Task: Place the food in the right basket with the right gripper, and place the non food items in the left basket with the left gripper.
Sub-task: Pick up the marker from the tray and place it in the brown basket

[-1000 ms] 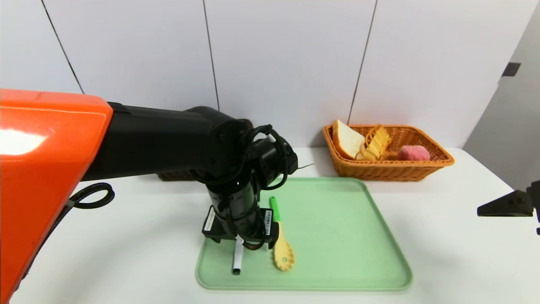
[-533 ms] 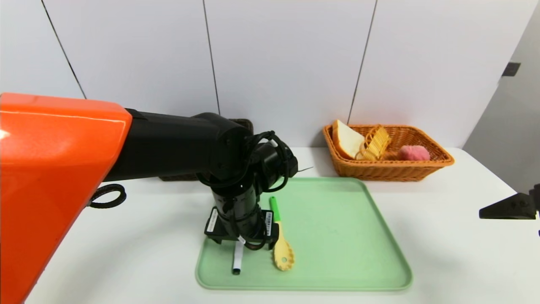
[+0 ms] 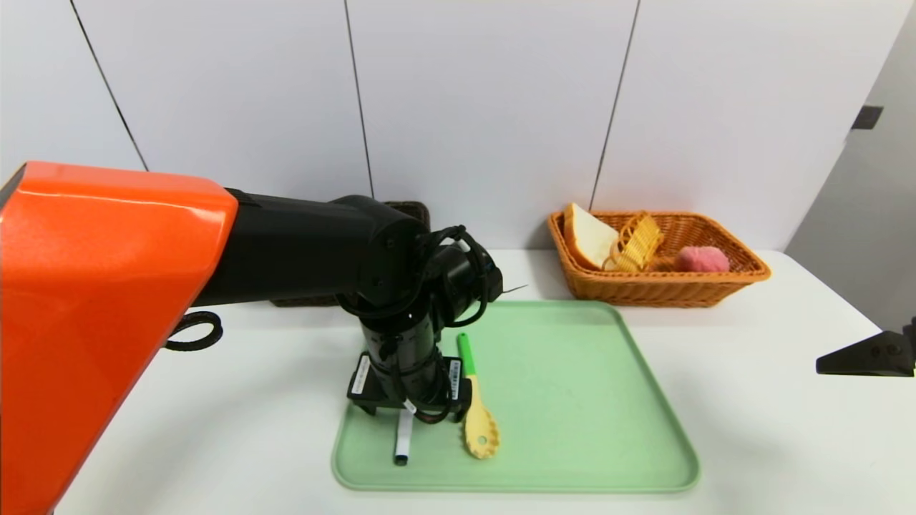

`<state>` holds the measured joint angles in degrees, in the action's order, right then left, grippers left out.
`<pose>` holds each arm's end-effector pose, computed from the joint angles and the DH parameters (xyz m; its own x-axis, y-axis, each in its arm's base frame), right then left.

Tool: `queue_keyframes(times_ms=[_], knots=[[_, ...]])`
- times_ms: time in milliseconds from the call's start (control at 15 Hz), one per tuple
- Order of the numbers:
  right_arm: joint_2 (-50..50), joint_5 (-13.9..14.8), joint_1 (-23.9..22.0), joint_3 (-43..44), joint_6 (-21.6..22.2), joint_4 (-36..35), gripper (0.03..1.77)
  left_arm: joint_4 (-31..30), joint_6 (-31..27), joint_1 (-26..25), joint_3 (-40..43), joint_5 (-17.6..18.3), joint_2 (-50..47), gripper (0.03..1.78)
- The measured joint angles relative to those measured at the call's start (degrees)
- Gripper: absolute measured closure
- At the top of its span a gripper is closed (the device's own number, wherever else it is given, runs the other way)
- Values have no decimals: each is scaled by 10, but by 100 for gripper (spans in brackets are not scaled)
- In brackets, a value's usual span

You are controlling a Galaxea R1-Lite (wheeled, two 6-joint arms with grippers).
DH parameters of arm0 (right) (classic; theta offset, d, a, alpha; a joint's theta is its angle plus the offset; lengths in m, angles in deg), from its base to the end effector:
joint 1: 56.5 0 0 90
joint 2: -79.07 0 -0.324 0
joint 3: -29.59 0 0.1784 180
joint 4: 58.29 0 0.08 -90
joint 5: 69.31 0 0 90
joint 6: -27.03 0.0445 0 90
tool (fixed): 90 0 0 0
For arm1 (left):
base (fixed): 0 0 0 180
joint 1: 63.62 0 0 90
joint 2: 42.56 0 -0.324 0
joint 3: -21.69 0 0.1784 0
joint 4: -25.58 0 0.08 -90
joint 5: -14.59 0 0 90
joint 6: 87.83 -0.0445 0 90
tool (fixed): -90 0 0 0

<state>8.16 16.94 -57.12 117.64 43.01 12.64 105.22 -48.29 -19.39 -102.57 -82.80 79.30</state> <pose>0.1380 0.0014 0.2584 0.5902 0.0590 -0.8051 0.1954 0.9572 0.2134 0.2739 -0.2586 0.1616 0.2467 -0.0606 -0.9672 0.0729 0.9964 -0.0439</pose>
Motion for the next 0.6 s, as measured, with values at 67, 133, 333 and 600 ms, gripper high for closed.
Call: queue_keyframes(times_ms=[67,133,333,600], knots=[[0,0,0,0,0,0,10,0,0,0,0,0,0,12],[0,0,0,0,0,0,10,0,0,-1,1,1,0,12],[1,0,0,0,0,0,9,0,0,-1,4,8,0,12],[5,0,1,0,-2,0,9,-2,0,-1,9,9,0,12]])
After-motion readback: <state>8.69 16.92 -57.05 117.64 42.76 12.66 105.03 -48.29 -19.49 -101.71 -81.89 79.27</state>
